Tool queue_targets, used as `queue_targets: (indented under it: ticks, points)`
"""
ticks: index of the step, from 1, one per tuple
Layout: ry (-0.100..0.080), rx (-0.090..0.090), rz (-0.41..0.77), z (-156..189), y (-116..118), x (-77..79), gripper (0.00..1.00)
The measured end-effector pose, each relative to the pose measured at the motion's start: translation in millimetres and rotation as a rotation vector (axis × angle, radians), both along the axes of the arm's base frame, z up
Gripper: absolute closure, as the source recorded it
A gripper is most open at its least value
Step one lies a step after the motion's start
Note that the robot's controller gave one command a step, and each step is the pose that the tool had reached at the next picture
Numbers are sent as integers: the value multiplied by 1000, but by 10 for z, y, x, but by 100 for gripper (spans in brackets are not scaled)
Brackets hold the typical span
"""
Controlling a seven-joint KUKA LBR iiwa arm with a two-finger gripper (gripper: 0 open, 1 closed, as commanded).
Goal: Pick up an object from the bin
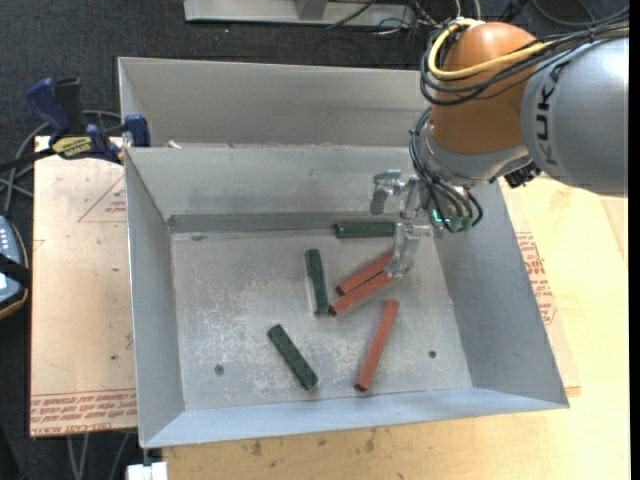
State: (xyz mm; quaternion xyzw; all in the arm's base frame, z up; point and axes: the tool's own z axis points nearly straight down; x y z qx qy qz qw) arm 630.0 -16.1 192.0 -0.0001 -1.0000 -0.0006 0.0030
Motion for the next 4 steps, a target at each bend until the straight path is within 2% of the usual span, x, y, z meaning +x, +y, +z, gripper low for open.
queue_targets:
  ticks: [1, 2, 3, 4]
  points:
    - [-1, 0, 33, -1269, -116, -137, 0]
    - [-10, -1, 34, -1214, -116, -108, 100]
    - [-16, 0, 460, 247, 153, -151, 100]
    - [-11, 1, 458, 216, 145, -162, 0]
